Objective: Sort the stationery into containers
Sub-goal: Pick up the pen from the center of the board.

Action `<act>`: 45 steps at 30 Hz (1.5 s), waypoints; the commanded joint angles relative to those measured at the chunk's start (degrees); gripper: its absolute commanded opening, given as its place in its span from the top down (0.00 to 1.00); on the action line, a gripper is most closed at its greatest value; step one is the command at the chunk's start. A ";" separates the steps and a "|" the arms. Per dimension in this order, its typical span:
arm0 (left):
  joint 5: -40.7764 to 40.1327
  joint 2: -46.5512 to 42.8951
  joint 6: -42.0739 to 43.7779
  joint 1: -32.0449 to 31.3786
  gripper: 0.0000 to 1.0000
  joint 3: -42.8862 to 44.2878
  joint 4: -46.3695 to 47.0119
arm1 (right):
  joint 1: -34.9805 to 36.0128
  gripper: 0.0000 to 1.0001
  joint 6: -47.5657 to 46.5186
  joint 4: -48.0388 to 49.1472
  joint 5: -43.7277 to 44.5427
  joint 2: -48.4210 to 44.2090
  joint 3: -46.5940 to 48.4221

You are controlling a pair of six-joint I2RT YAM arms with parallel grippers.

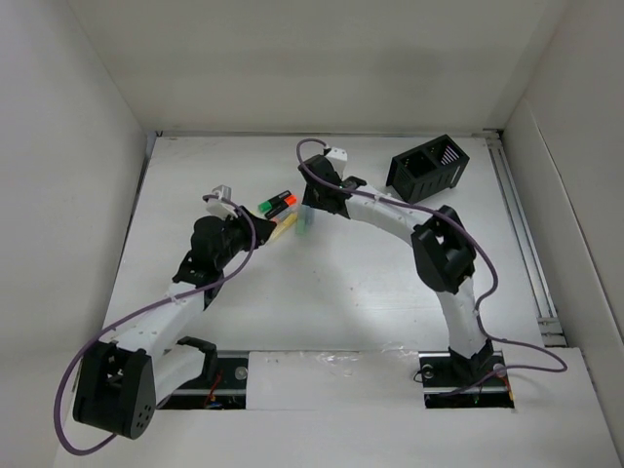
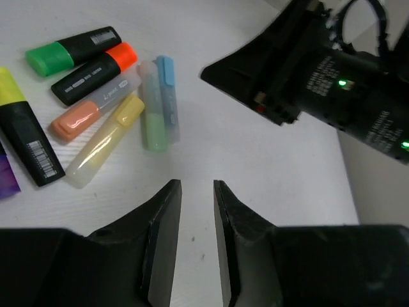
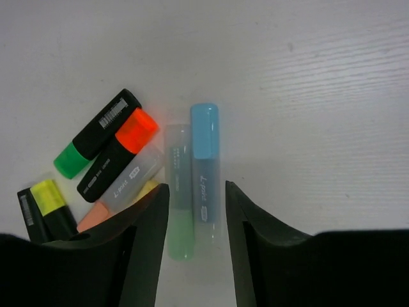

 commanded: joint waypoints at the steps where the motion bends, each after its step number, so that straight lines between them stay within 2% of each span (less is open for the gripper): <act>1: 1.78 -0.58 1.82 0.14 0.79 4.64 2.61 | -0.87 0.52 -0.62 -2.13 -0.06 3.97 7.31; 5: -0.50 -3.21 3.13 0.14 0.80 1.93 3.21 | -3.06 0.50 -0.62 -4.14 -2.42 8.73 12.32; 7: -0.51 -3.75 3.13 0.14 0.76 1.40 3.22 | -3.68 0.50 -0.62 -4.85 -3.65 11.18 14.78; 9: 0.19 -3.14 3.92 -0.38 0.66 1.40 2.61 | -4.29 0.50 -1.84 -5.38 -5.06 12.51 15.93; 14: 1.69 -3.13 3.93 -0.38 0.59 2.01 2.60 | -4.29 0.50 -2.38 -6.00 -6.20 14.45 17.78; 29: 1.69 -3.13 3.93 -0.38 0.55 2.01 2.60 | -4.29 0.54 -3.43 -7.23 -7.53 17.88 21.12; 39: 1.69 -3.66 3.93 -0.38 0.54 2.01 2.08 | -4.29 0.51 -3.43 -9.07 -6.91 20.24 23.14; 45: 1.69 -3.66 3.93 -0.38 0.53 2.01 1.55 | -4.82 0.71 -3.43 -9.07 -6.38 20.86 22.62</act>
